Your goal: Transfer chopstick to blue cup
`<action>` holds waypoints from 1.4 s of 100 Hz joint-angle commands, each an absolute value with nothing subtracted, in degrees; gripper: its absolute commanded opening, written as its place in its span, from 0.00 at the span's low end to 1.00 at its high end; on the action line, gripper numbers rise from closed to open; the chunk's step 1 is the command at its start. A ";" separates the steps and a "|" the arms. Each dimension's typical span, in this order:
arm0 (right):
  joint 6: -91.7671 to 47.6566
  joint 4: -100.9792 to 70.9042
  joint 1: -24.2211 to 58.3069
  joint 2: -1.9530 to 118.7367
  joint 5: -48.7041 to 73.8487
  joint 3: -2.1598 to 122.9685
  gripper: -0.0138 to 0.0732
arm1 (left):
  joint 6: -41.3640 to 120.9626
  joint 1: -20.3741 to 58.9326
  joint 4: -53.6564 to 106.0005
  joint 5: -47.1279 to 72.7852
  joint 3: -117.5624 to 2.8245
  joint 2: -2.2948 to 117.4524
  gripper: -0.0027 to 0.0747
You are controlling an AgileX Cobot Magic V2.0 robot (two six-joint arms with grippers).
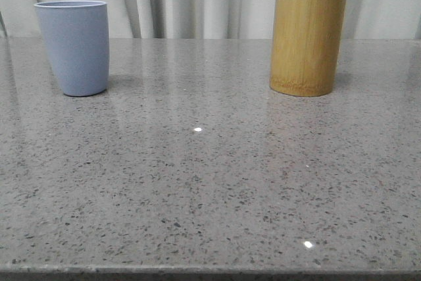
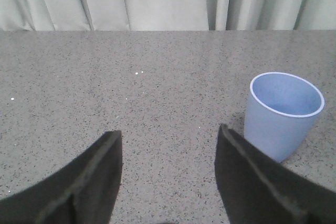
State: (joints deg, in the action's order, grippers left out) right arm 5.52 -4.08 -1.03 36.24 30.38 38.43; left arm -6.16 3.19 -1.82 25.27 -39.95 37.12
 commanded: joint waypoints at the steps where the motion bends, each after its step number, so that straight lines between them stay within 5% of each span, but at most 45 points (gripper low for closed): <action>1: 4.78 -4.68 -1.13 36.73 24.21 40.71 0.52 | -6.18 3.23 -1.70 21.07 -42.09 37.93 0.58; 43: 5.15 -6.21 -1.13 36.73 25.16 40.71 0.52 | -6.18 3.23 0.99 24.69 -44.70 43.55 0.58; 140: 5.15 -6.38 -1.13 36.74 24.68 40.71 0.52 | 5.22 10.13 13.56 46.41 -85.38 83.05 0.58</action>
